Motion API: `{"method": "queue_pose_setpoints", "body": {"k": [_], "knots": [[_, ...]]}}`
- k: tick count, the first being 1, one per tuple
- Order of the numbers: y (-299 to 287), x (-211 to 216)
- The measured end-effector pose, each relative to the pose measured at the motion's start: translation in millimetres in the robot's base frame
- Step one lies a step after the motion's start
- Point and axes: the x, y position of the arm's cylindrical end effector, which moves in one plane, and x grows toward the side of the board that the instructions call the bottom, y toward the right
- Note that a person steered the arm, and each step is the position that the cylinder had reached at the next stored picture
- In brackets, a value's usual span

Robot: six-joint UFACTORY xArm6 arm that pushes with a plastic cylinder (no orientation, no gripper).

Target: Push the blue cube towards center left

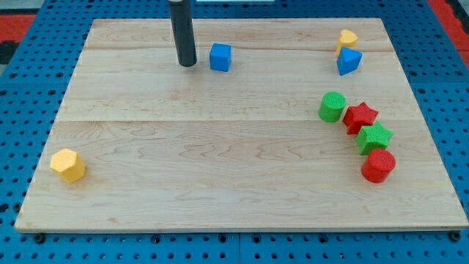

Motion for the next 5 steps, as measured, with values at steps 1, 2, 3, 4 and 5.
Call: {"method": "queue_pose_setpoints", "body": {"k": [1,2,3,4,5], "knots": [[25,-64],[91,-66],[71,-20],[56,31],[40,58]]}}
